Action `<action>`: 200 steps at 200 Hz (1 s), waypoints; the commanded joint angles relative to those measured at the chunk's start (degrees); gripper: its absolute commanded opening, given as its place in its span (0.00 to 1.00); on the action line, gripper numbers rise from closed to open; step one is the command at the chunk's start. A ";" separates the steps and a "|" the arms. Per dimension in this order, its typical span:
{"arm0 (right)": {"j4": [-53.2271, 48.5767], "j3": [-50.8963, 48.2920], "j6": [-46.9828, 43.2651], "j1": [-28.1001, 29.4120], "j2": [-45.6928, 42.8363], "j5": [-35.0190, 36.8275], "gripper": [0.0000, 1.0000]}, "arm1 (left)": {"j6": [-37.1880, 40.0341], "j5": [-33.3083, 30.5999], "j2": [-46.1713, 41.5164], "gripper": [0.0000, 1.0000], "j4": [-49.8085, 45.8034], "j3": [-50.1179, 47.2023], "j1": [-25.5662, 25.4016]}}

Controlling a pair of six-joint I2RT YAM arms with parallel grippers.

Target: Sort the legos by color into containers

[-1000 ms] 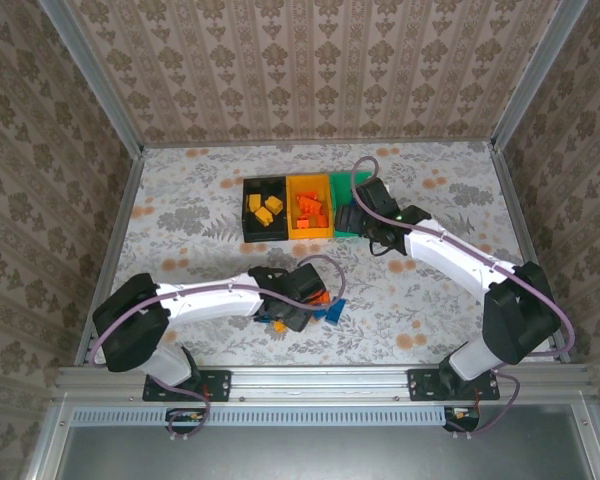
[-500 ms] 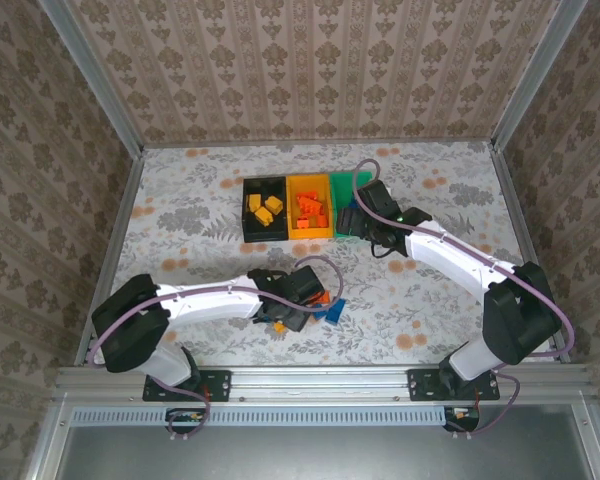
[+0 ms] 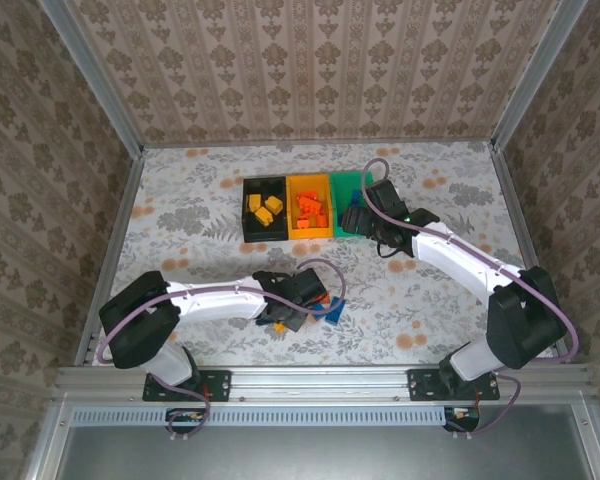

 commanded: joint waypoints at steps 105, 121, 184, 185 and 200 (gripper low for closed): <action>1.19 -2.60 1.78 -1.51 -3.09 -0.78 0.88 | 4.28 4.02 -16.80 0.33 2.21 5.72 16.94; 1.18 -2.60 1.79 -1.56 -2.93 -0.88 0.88 | 6.40 4.10 -15.44 0.33 3.32 8.70 21.67; 0.86 -2.26 1.61 -1.64 -2.93 -1.23 0.87 | 13.64 -1.61 -0.85 0.31 5.20 21.75 33.29; 0.87 -2.30 1.61 -1.64 -3.00 -1.23 0.88 | 13.66 -1.52 -0.73 0.31 5.27 21.92 33.43; 0.69 -2.34 1.52 -1.65 -3.24 -1.05 0.88 | 14.27 -0.71 3.29 0.31 5.99 24.50 34.89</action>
